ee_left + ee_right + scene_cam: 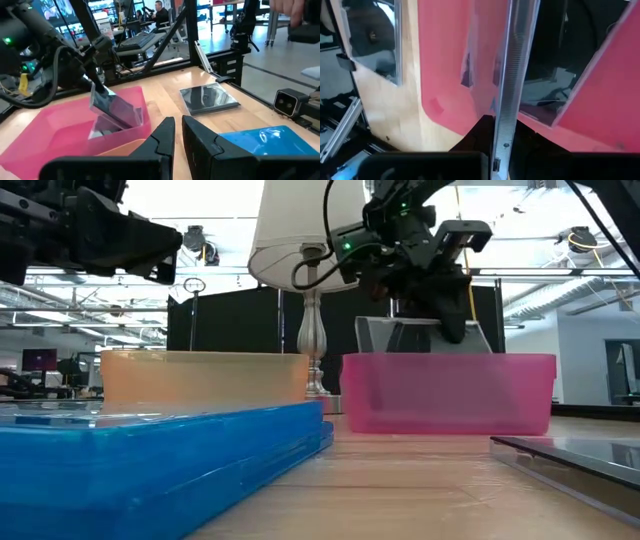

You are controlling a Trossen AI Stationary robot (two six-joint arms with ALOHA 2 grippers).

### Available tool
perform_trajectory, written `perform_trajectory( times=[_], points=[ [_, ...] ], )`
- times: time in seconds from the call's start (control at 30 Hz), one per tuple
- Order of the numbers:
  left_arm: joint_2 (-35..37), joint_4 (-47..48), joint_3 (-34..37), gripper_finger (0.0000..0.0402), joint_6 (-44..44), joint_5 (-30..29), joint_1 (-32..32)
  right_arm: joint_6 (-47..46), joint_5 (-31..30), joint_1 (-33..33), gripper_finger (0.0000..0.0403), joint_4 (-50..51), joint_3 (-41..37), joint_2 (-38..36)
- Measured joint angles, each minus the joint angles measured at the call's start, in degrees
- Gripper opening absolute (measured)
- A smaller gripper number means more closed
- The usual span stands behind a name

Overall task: Pick & place jewel cases by type
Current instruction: Put the black CD case into the red bin, then put the blue CD case into the orange bin

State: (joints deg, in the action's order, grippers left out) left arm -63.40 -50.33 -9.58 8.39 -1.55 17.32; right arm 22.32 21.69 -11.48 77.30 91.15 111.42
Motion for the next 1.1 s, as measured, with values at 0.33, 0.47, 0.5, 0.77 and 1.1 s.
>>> perform_trajectory(
  times=[0.33, 0.47, 0.5, 0.77, 1.1],
  points=[
    [0.0, -0.1, 0.0, 0.0042, -5.5, 0.0, 0.6, -6.6, -9.5, 1.5, 0.0081, -2.5, -0.4, -0.1],
    [0.0, -0.3, 0.0, 0.0042, -4.8, 0.0, 1.8, -10.0, -16.4, 1.5, 0.0127, -2.6, -0.4, -0.1],
    [0.0, -0.3, 0.0, 0.0042, -4.7, 0.0, 2.2, -11.1, -18.4, 1.5, 0.0137, -2.1, -0.4, -0.1],
    [0.0, -0.5, 0.0, 0.0042, -4.2, -1.6, 3.5, -17.5, -25.1, 1.5, 0.0182, 3.1, -0.4, -3.4],
    [0.0, -0.5, 0.0, 0.0042, 1.0, -2.0, 3.5, -28.6, -26.4, 8.7, 0.0168, 2.6, 5.1, -20.1]
  ],
)
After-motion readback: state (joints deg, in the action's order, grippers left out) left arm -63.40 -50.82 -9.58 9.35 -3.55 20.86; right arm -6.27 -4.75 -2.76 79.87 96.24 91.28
